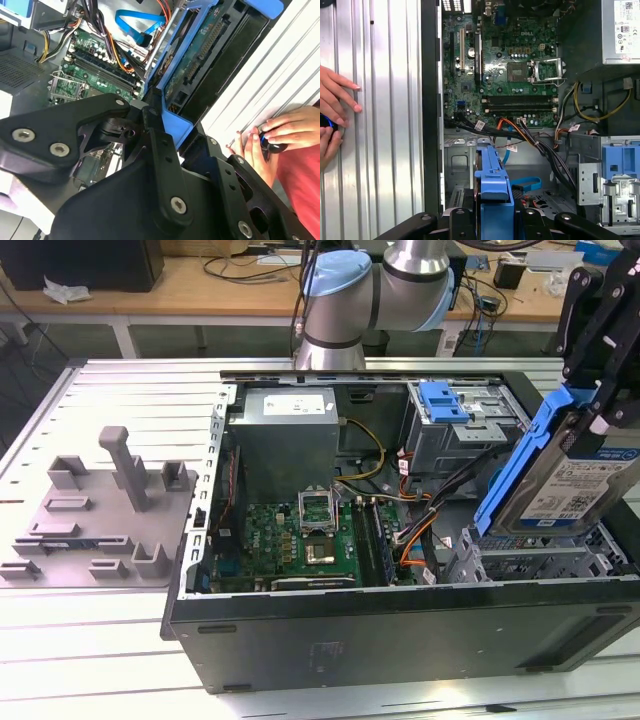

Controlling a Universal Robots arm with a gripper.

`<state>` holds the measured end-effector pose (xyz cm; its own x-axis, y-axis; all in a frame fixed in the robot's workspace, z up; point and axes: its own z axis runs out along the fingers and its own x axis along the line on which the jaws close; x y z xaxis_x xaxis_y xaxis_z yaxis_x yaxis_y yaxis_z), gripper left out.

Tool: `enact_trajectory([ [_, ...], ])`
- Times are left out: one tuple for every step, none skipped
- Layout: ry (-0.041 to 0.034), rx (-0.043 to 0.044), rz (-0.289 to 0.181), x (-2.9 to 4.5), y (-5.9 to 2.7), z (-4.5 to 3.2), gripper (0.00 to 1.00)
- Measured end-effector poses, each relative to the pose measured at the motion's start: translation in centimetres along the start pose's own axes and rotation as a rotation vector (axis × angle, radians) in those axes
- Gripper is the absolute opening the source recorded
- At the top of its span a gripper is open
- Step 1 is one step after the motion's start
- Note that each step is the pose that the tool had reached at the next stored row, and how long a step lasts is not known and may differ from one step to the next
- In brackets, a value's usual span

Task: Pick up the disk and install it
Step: 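Insert the disk into the insertion slot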

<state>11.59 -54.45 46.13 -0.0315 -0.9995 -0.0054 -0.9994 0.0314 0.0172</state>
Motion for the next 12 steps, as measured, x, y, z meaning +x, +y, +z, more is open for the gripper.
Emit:
enact_trajectory([
  [0.0001,0.0000,0.000,0.00,0.00,0.00,0.37],
  [0.0002,0.0000,0.000,0.00,0.00,-0.01,0.37],
  [0.0002,0.0000,0.000,0.00,0.00,-0.01,0.37],
  [0.0002,0.0000,0.000,0.00,0.00,-0.01,0.37],
  [0.0002,0.0000,0.000,0.00,0.00,-0.01,0.37],
  [0.0003,0.0000,0.000,0.00,0.00,-0.01,0.37],
  [0.0002,0.0001,0.000,0.00,0.01,-0.01,0.37],
  [0.0003,0.0011,0.000,0.00,0.03,-0.02,0.37],
  [0.0003,0.0034,0.000,0.00,0.07,-0.02,0.37],
  [0.0000,0.0095,-0.001,0.00,0.15,-0.01,0.37],
  [-0.0001,0.0130,-0.001,0.00,0.19,-0.01,0.37],
  [-0.0002,0.0169,-0.002,0.01,0.25,-0.01,0.37],
])
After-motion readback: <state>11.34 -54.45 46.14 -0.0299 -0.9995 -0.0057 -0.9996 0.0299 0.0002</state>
